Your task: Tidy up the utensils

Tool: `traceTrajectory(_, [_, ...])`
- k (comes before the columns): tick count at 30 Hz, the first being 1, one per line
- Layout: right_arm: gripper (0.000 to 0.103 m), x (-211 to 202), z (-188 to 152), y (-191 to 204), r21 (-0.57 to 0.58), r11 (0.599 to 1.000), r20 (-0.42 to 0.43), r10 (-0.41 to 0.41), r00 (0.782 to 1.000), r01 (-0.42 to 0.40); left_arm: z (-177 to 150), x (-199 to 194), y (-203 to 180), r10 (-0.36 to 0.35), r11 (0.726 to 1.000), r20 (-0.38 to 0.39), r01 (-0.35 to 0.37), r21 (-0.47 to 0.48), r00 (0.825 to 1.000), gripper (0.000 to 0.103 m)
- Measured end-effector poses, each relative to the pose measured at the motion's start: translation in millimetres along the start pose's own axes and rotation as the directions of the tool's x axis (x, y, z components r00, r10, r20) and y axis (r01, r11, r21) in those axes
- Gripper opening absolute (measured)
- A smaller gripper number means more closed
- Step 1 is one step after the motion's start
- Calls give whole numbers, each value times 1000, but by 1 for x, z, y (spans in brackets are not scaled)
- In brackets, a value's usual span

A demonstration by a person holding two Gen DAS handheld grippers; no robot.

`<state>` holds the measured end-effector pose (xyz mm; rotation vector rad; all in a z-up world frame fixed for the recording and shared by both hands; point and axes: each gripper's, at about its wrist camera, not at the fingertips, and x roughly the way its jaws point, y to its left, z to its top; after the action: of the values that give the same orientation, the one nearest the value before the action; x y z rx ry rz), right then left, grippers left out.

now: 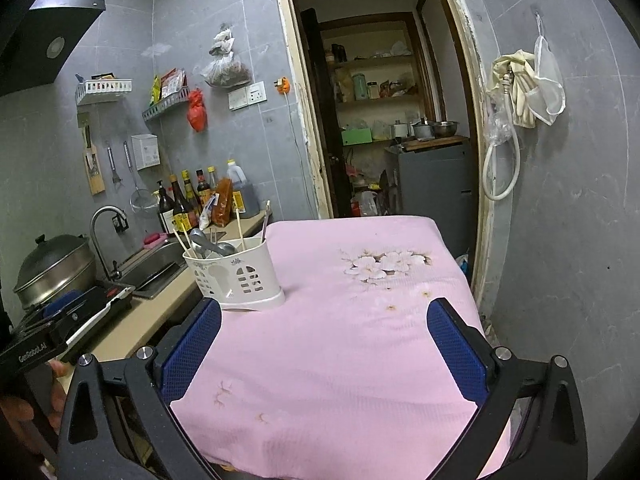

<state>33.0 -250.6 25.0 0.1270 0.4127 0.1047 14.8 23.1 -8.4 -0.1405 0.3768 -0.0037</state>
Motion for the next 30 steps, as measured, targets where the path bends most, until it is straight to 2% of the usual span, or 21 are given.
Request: traceTrajectory(30, [101, 1, -3, 1, -2, 1000, -15, 14, 1000, -14, 0, 2, 2, 0, 1000, -2, 0, 4, 1000, 102])
